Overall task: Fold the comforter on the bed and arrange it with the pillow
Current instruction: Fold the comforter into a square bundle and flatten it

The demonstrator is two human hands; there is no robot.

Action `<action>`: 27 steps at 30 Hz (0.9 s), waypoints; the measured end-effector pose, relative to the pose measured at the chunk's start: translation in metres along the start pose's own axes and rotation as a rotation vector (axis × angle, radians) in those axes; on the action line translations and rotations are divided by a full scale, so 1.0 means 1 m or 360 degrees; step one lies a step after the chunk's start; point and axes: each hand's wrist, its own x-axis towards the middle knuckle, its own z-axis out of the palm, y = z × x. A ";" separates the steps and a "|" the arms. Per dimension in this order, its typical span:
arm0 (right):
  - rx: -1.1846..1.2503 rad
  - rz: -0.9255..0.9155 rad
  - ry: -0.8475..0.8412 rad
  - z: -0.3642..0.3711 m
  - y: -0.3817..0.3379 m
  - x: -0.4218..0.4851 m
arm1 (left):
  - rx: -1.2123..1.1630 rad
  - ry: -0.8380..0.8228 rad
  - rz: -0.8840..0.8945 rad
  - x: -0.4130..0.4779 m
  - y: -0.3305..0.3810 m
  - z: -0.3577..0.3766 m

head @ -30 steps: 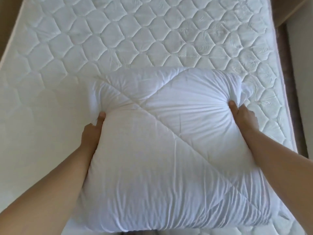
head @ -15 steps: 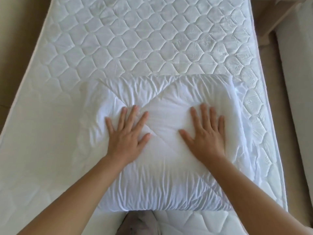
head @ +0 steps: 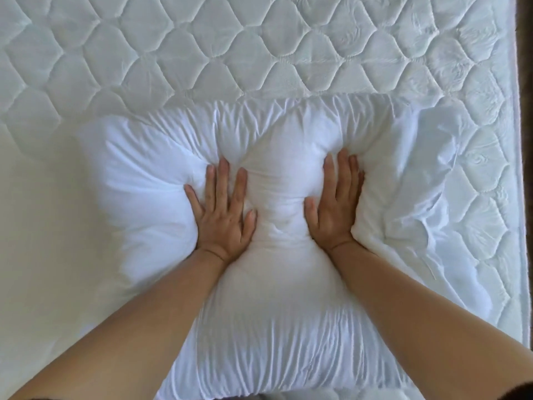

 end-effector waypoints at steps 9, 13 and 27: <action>0.0046 -0.0043 -0.0080 0.003 -0.004 0.019 | 0.0073 -0.0054 -0.0088 0.012 0.010 -0.014; -0.0025 -0.0018 -0.0281 -0.041 -0.015 -0.016 | 0.0176 -0.0144 -0.0142 -0.033 0.023 -0.046; -0.0495 0.0121 -0.0462 -0.217 0.009 -0.109 | 0.0000 -0.0287 -0.0582 -0.175 -0.033 -0.161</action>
